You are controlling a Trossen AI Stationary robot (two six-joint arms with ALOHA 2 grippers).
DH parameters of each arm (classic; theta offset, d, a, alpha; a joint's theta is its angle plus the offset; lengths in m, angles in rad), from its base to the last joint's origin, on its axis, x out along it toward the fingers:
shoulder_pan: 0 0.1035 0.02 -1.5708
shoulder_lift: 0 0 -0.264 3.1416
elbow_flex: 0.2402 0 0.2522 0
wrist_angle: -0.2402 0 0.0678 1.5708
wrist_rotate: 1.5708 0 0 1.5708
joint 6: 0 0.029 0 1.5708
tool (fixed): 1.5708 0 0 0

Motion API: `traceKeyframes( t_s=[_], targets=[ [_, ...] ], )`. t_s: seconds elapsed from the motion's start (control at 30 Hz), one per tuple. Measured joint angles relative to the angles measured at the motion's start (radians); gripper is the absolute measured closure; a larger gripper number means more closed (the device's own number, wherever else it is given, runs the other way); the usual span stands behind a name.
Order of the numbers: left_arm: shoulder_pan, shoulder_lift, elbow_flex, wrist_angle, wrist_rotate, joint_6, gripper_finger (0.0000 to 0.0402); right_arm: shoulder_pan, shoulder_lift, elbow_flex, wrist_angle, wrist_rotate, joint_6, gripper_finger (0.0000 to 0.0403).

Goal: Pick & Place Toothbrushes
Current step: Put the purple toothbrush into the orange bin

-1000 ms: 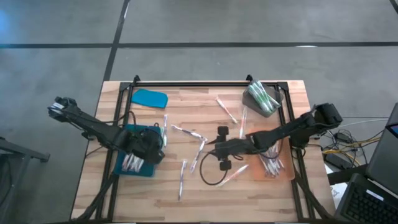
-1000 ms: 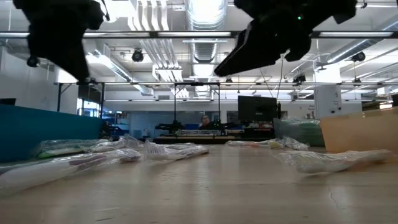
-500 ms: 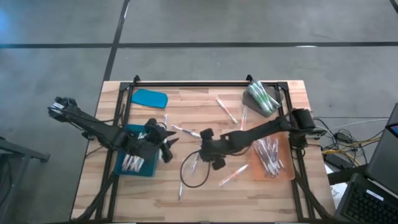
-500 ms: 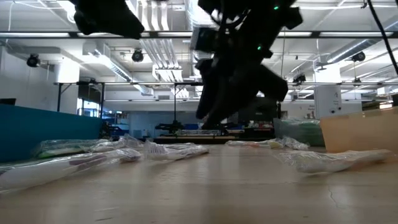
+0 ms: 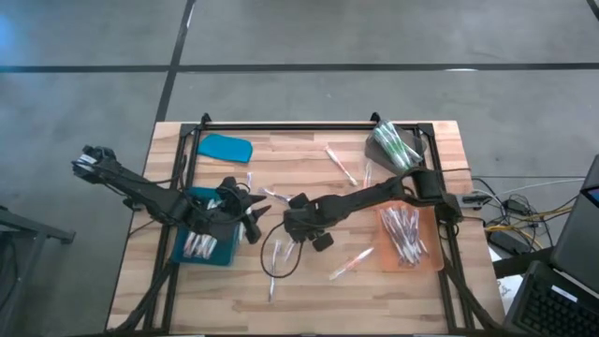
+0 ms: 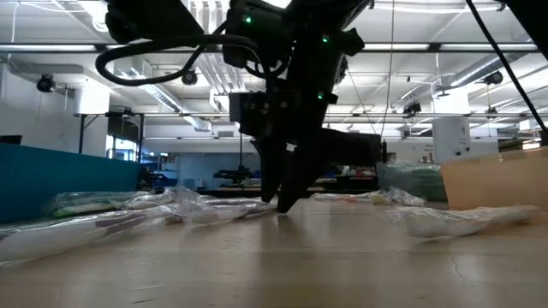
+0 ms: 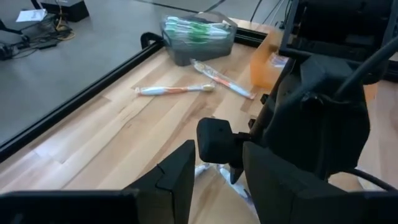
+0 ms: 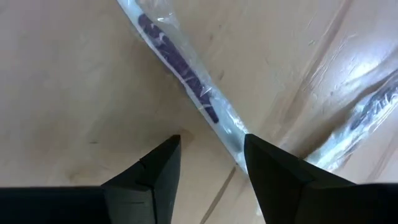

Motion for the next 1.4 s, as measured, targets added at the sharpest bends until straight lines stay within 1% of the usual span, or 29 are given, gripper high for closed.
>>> traceKeyframes(
  t_s=[0.1,0.3,0.43,0.7,0.9,1.1,1.17,1.3,1.4],
  targets=[
    [0.000,0.000,0.000,0.000,-0.002,0.003,0.0262,0.000,0.000,0.012,0.002,-0.022,-0.016,0.0231],
    [0.000,0.000,0.000,0.000,-0.002,0.034,0.0262,-0.005,-0.003,0.012,-0.002,-0.026,-0.048,0.0223],
    [0.000,0.000,0.000,0.000,-0.002,0.035,0.0262,-0.011,-0.002,0.003,0.008,-0.099,-0.049,0.0230],
    [0.000,0.000,0.000,0.000,-0.001,0.033,0.0262,-0.011,-0.001,-0.023,0.008,-0.215,-0.006,0.0270],
    [0.000,0.000,0.000,0.000,0.001,0.032,0.0262,-0.008,-0.003,-0.032,-0.021,-0.231,0.054,0.0314],
    [0.000,0.000,0.000,0.000,0.001,0.032,0.0262,-0.003,-0.004,-0.034,-0.028,-0.232,0.058,0.0361],
    [0.000,0.000,-0.001,0.000,0.001,0.032,0.0262,-0.003,-0.004,-0.034,-0.030,-0.232,0.062,0.0367],
    [0.000,0.000,-0.002,0.000,0.001,0.032,0.0262,-0.002,-0.004,-0.033,-0.042,-0.232,0.124,0.0367],
    [0.000,0.000,-0.004,0.000,0.001,0.031,0.0262,0.003,-0.013,-0.027,-0.097,-0.233,0.172,0.0369]
  ],
)
